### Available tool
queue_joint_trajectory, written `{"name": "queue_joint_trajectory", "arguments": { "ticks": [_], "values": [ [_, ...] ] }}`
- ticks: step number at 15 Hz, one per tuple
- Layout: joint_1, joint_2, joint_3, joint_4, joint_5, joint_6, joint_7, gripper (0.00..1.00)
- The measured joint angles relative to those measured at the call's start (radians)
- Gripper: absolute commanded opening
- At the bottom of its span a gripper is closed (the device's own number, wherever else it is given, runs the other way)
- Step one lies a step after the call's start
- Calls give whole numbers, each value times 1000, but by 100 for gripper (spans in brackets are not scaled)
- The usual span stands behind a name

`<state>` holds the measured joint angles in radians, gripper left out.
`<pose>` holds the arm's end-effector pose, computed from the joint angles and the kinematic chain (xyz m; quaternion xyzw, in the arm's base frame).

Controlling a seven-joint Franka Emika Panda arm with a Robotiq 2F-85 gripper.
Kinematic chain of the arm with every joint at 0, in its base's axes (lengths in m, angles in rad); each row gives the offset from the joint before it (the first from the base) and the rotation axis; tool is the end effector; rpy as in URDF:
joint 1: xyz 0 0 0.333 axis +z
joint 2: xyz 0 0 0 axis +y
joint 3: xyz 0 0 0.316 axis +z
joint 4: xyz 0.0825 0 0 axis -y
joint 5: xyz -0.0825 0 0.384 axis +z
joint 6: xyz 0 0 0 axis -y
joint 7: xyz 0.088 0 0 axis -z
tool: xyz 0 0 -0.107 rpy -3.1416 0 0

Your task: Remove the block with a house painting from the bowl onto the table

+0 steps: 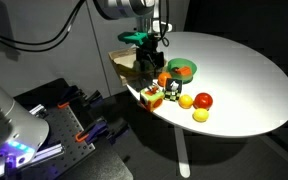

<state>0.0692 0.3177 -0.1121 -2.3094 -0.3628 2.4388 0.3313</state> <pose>0.5041 -0.0244 0.1933 0.9876 -0.0353 -0.0755 0.1329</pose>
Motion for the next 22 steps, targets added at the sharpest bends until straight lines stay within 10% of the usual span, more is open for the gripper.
{"name": "queue_joint_trajectory", "arguments": {
  "ticks": [14,22],
  "values": [
    [-15,0,104,141,386,-5,-184,100],
    [-15,0,162,233,423,-106,-314,100]
  ]
}}
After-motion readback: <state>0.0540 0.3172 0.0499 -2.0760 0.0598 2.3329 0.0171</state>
